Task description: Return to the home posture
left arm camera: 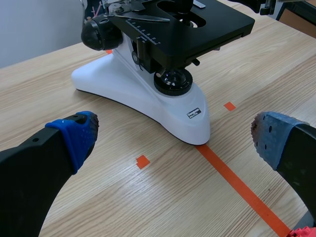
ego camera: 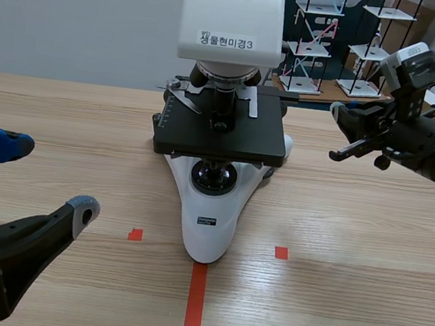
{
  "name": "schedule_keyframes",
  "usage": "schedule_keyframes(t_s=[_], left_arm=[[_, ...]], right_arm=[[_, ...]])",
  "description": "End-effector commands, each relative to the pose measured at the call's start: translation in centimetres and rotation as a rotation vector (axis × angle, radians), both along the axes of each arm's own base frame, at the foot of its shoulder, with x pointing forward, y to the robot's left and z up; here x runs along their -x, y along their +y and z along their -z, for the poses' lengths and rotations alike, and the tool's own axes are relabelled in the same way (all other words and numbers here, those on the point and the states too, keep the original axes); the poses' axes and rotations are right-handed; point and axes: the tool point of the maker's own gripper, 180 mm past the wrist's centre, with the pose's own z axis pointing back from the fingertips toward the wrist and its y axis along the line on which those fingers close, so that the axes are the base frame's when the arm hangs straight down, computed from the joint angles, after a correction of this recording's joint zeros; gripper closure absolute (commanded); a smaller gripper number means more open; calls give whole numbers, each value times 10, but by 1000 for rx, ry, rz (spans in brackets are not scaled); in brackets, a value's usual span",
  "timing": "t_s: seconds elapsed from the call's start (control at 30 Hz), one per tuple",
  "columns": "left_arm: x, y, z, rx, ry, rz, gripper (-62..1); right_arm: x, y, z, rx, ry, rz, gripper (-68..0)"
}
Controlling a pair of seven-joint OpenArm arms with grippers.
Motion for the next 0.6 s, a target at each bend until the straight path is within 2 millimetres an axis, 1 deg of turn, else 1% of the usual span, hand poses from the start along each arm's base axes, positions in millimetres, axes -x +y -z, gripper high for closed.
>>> schedule_keyframes(t_s=[0.0, 0.17, 0.23, 0.3, 0.43, 0.57], left_arm=[[-2, -2, -11, 20, -30, -1, -623], [-2, -2, -11, 20, -30, -1, -623], [-2, -2, -11, 20, -30, -1, -623], [-2, -2, -11, 20, -30, 0, -623], [-2, -2, -11, 20, -30, -1, -623], [-2, -2, -11, 20, -30, -1, -623]], right_arm=[[-8, -8, -18, -5, -45, 13, -9], [-5, -9, -13, -1, -33, 14, -10], [-2, -11, -10, 3, -23, 17, -34], [3, -14, -9, 6, -20, 19, -82], [13, -19, -15, -2, -31, 31, -203], [30, -22, -19, -7, -37, 35, -309]])
